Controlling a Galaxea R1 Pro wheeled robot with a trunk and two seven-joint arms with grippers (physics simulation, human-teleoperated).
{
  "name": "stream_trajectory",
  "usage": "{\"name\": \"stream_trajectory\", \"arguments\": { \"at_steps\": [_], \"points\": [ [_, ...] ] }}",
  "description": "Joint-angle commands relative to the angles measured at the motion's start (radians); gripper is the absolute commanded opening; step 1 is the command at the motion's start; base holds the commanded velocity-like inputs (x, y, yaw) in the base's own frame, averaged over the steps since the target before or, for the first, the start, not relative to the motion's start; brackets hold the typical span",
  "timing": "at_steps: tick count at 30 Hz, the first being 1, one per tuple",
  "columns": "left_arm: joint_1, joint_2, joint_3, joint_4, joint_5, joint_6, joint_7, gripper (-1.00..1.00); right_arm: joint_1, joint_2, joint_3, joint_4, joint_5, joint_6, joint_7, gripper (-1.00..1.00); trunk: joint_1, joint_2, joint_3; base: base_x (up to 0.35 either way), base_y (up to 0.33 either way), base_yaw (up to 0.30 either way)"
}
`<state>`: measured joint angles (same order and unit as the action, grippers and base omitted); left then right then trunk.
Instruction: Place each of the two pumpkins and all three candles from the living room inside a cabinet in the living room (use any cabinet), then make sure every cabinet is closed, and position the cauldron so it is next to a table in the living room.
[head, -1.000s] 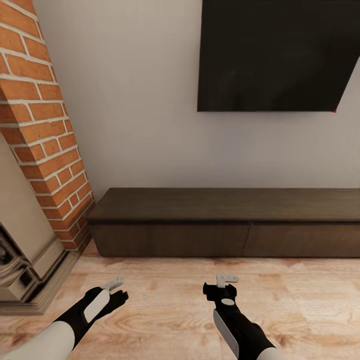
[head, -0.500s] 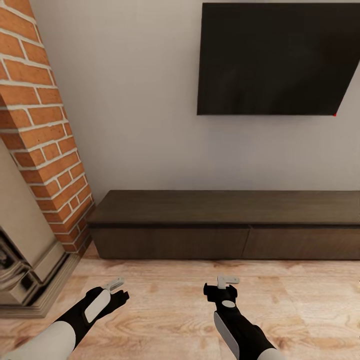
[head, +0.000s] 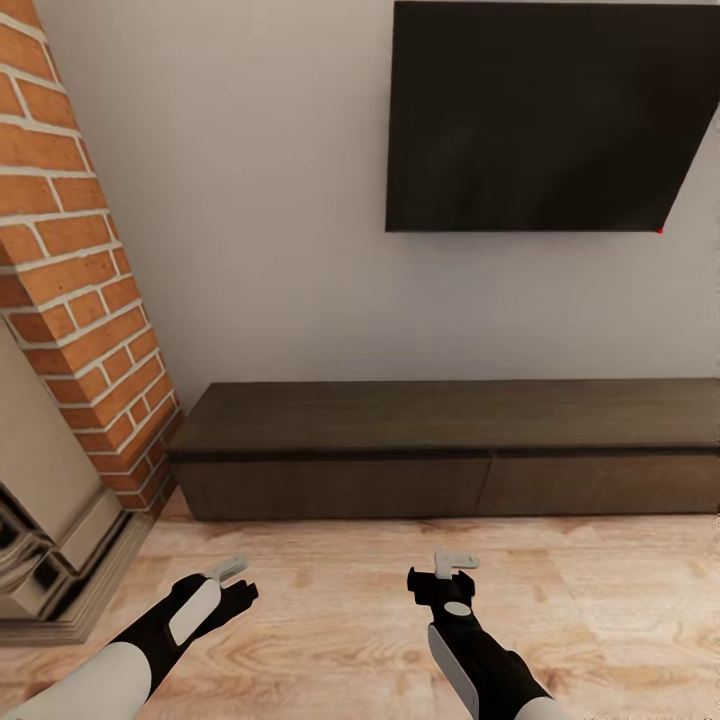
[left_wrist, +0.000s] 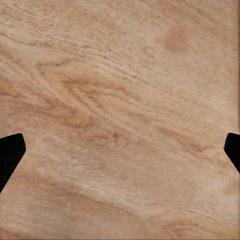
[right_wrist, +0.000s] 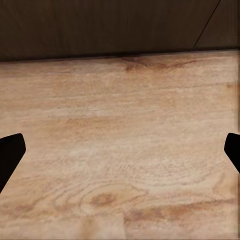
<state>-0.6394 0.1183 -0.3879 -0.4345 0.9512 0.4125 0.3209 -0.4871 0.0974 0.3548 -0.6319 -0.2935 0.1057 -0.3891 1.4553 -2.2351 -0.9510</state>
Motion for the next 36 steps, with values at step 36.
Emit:
{"name": "stream_trajectory", "arguments": {
  "at_steps": [36],
  "points": [
    [0.001,0.003,-0.008,-0.003,0.012,0.002,0.009,1.00,-0.001,-0.001,0.007,0.020,-0.004,-0.001,-0.006,1.00,-0.138,0.252,0.056,-0.052,0.000,-0.116]
  ]
}}
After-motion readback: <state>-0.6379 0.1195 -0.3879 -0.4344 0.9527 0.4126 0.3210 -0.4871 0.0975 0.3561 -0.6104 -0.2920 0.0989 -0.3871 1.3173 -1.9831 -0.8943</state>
